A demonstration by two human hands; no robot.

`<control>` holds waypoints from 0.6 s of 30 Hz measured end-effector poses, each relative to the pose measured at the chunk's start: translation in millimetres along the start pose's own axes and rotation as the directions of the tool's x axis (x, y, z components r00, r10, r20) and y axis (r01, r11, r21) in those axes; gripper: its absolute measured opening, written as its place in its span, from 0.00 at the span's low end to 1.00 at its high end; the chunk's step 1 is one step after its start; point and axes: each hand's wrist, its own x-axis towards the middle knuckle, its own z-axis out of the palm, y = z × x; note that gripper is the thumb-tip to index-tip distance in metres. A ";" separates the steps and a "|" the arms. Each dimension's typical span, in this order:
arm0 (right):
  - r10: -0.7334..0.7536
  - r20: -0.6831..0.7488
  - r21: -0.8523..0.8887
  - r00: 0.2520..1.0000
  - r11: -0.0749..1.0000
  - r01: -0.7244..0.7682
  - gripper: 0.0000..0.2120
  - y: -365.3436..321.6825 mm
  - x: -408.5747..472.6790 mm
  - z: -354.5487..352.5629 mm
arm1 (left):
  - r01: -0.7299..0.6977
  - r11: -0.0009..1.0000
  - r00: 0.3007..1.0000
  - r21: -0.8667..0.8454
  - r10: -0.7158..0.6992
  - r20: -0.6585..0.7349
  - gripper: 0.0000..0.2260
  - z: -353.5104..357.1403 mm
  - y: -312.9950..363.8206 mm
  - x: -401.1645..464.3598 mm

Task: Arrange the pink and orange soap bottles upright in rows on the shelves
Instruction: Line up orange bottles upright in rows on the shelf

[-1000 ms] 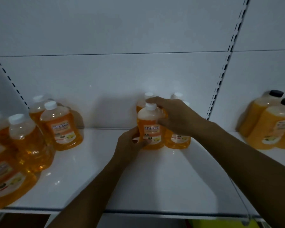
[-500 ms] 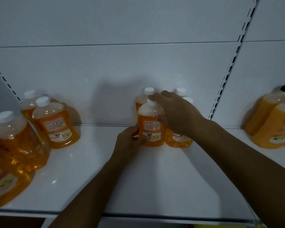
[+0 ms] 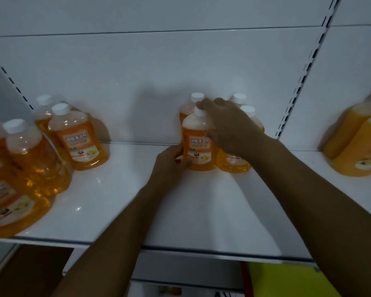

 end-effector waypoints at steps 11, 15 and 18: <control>-0.020 -0.195 -0.068 0.981 0.998 0.007 0.35 -21.8 -10.8 13.7 | 0.126 0.964 0.990 0.234 -0.106 -0.097 0.28 -24.7 11.2 -40.6; -0.145 -0.219 0.032 0.965 0.987 0.156 0.30 -73.4 4.6 37.3 | 0.236 0.945 0.949 0.226 -0.174 -0.262 0.20 -57.2 -3.2 -72.3; -0.195 -0.118 0.286 0.974 0.932 0.221 0.27 -121.6 16.2 62.3 | 0.258 0.943 0.907 0.208 -0.163 -0.387 0.15 -86.8 -9.3 -99.6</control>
